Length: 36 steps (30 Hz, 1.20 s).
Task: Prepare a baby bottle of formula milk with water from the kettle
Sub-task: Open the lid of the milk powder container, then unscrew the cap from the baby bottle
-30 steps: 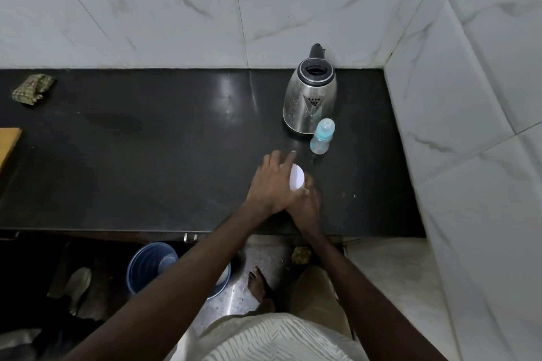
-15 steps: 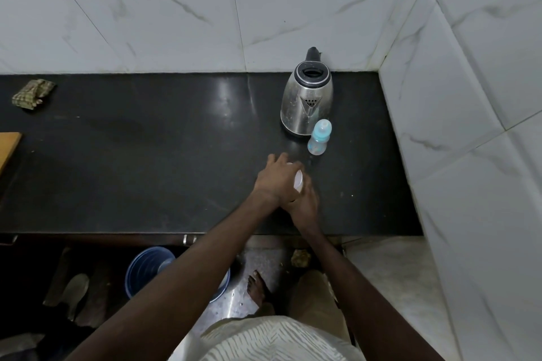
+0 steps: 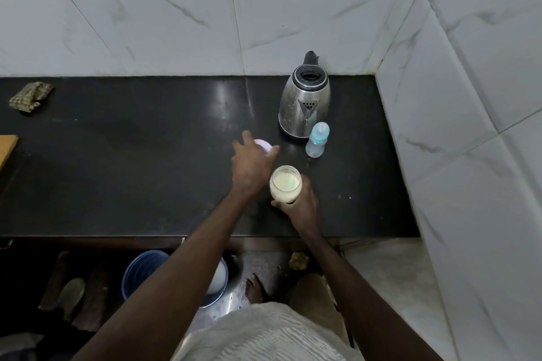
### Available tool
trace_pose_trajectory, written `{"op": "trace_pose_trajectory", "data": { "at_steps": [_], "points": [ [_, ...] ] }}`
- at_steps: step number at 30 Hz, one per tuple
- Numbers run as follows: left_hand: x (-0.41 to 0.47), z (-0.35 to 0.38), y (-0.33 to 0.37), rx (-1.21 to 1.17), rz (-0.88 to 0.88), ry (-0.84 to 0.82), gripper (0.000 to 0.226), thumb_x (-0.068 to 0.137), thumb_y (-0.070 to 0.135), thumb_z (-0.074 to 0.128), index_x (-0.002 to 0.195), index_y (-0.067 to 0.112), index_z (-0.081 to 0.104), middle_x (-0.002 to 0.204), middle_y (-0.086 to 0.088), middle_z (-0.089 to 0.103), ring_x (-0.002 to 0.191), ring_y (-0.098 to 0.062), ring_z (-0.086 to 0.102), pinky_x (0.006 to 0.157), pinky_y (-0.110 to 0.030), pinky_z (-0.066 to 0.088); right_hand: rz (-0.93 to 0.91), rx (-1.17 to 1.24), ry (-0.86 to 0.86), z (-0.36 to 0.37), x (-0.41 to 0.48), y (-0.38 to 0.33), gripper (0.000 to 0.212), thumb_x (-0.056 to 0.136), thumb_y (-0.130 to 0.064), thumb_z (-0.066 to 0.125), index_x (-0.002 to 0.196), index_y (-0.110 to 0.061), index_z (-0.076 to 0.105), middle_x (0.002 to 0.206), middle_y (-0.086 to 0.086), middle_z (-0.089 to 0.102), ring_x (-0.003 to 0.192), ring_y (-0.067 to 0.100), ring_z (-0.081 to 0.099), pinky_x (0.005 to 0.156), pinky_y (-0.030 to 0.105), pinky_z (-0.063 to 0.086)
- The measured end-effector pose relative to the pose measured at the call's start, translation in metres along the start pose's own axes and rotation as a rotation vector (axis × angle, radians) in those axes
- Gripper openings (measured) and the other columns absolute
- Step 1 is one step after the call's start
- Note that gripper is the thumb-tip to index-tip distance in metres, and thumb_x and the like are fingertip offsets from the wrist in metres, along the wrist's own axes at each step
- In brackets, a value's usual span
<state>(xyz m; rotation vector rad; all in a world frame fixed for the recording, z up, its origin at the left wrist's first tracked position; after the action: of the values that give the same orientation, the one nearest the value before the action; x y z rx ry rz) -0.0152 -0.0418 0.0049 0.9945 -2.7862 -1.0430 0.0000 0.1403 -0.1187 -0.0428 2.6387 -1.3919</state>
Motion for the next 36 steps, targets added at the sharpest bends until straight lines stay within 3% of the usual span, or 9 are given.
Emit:
{"op": "trace_pose_trajectory", "data": {
  "at_steps": [5,13,15,18,21,24,27,31,36],
  "points": [
    [0.003,0.008,-0.057,-0.155,0.0,0.057,0.074,0.075,0.042,0.089,0.121,0.003,0.047,0.128,-0.018,0.049,0.111,-0.041,0.058,0.094,-0.047,0.049,-0.002,-0.003,-0.075,-0.002,-0.004,0.001,0.109,0.056,-0.035,0.099,0.148,-0.02,0.044,0.147,0.001,0.057,0.135,0.025,0.053,0.111,0.044,0.044],
    [-0.013,0.05,-0.108,0.047,0.103,0.044,0.045,0.083,0.037,0.083,0.095,0.01,0.049,0.106,-0.013,0.052,0.1,-0.035,0.055,0.079,-0.044,0.047,0.002,-0.061,-0.169,-0.009,-0.013,0.012,0.114,0.064,-0.024,0.095,0.159,-0.019,0.032,0.162,0.0,0.041,0.148,0.02,0.041,0.121,0.044,0.036],
    [-0.014,0.054,-0.107,0.141,0.133,0.045,0.055,0.079,0.041,0.085,0.107,0.011,0.05,0.12,-0.014,0.049,0.111,-0.036,0.051,0.084,-0.047,0.051,0.004,-0.056,-0.187,-0.01,-0.014,0.014,0.115,0.064,-0.023,0.094,0.16,-0.021,0.03,0.163,-0.001,0.04,0.148,0.019,0.041,0.121,0.044,0.037],
    [-0.007,0.075,-0.092,0.221,0.339,-0.093,0.076,0.08,0.034,0.083,0.145,0.018,0.045,0.158,-0.016,0.032,0.145,-0.04,0.03,0.108,-0.048,0.043,0.005,-0.06,-0.194,-0.014,-0.014,0.016,0.114,0.065,-0.02,0.093,0.16,-0.02,0.029,0.163,0.001,0.04,0.148,0.019,0.04,0.122,0.043,0.037],
    [0.002,0.091,-0.082,0.271,0.482,-0.192,0.067,0.086,0.02,0.074,0.148,0.019,0.048,0.168,-0.013,0.024,0.156,-0.039,0.015,0.115,-0.051,0.042,0.001,-0.053,-0.201,-0.017,-0.013,0.017,0.113,0.066,-0.016,0.092,0.16,-0.017,0.03,0.162,0.002,0.041,0.147,0.02,0.042,0.122,0.044,0.037],
    [0.005,0.091,-0.083,0.285,0.395,-0.191,0.04,0.093,0.026,0.069,0.128,0.011,0.058,0.165,-0.014,0.029,0.15,-0.036,0.031,0.103,-0.05,0.052,0.025,-0.045,-0.203,-0.021,-0.011,0.019,0.114,0.067,-0.014,0.092,0.161,-0.017,0.029,0.16,0.001,0.043,0.143,0.017,0.046,0.121,0.04,0.038],
    [0.0,0.088,-0.091,0.322,0.365,-0.177,0.031,0.093,0.026,0.063,0.116,0.009,0.052,0.158,-0.014,0.034,0.13,-0.038,0.051,0.086,-0.046,0.056,0.043,-0.038,-0.213,-0.028,-0.009,0.021,0.113,0.069,-0.011,0.091,0.162,-0.017,0.028,0.161,0.001,0.042,0.141,0.015,0.047,0.118,0.028,0.036],
    [-0.008,0.087,-0.106,0.371,0.392,-0.137,0.03,0.096,0.025,0.061,0.116,0.003,0.055,0.157,-0.015,0.04,0.127,-0.038,0.055,0.085,-0.045,0.057,0.042,-0.035,-0.197,-0.034,-0.005,0.021,0.107,0.07,-0.006,0.087,0.161,-0.014,0.031,0.16,0.002,0.044,0.14,0.014,0.049,0.119,0.031,0.038],
    [-0.021,0.084,-0.116,0.378,0.371,-0.108,0.029,0.093,0.021,0.065,0.112,0.001,0.056,0.151,-0.02,0.047,0.127,-0.041,0.056,0.085,-0.048,0.059,0.032,-0.026,-0.143,-0.048,0.009,0.019,0.094,0.07,0.01,0.064,0.158,-0.009,0.037,0.156,0.008,0.048,0.141,0.018,0.05,0.121,0.033,0.037]
  ]
}}
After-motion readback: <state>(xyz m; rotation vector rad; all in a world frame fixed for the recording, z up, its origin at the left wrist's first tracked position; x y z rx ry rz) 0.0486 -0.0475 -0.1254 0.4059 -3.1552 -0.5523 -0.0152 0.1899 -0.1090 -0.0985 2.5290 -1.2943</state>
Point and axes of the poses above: each hand's wrist, its own x-axis towards the middle knuckle, its own z-axis out of the palm, y = z × x, the point moved 7 cm from there along x, towards the middle knuckle
